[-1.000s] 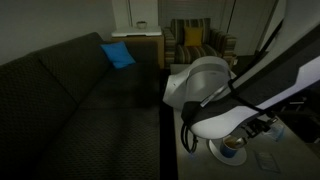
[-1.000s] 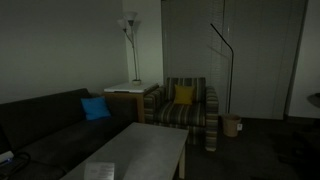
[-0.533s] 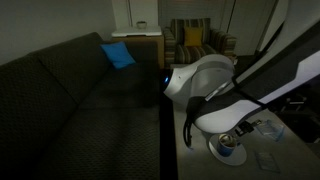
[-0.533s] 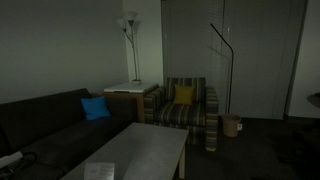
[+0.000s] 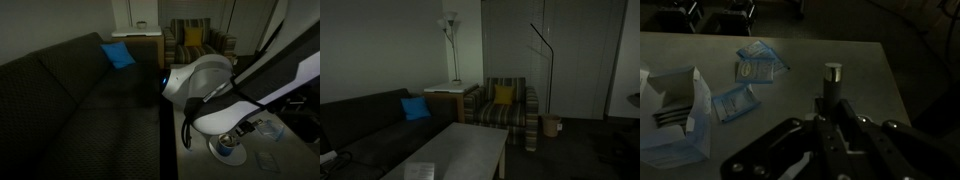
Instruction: Use the spoon to stir in the cup
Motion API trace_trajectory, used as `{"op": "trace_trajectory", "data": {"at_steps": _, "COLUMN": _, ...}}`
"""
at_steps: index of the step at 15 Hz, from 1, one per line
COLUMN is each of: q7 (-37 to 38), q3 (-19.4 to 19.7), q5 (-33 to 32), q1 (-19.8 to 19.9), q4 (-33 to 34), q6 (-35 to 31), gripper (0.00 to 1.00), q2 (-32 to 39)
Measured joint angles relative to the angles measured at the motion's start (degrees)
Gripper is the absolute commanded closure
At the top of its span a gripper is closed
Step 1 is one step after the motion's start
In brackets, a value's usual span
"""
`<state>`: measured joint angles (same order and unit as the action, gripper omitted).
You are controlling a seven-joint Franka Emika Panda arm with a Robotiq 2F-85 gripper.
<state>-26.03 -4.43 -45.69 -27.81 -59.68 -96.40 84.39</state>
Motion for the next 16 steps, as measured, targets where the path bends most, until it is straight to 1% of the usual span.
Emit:
{"op": "trace_trajectory", "data": {"at_steps": 5, "q7": 0.0, "q3": 0.5, "q5": -0.1, "q1": -2.2, "q4": 0.0, "q6": 6.7, "gripper": 0.96, "q2": 0.0}}
{"op": "trace_trajectory", "data": {"at_steps": 9, "q7": 1.0, "q3": 0.5, "q5": -0.3, "q1": -3.1, "q4": 0.2, "q6": 8.9, "gripper": 0.96, "q2": 0.0}}
{"op": "trace_trajectory", "data": {"at_steps": 13, "q7": 7.0, "q3": 0.5, "q5": 0.3, "q1": -2.8, "q4": 0.2, "q6": 9.4, "gripper": 0.96, "q2": 0.1}}
{"op": "trace_trajectory", "data": {"at_steps": 16, "q7": 10.7, "q3": 0.5, "q5": 2.0, "q1": -1.1, "q4": -0.3, "q6": 7.3, "gripper": 0.96, "q2": 0.2}}
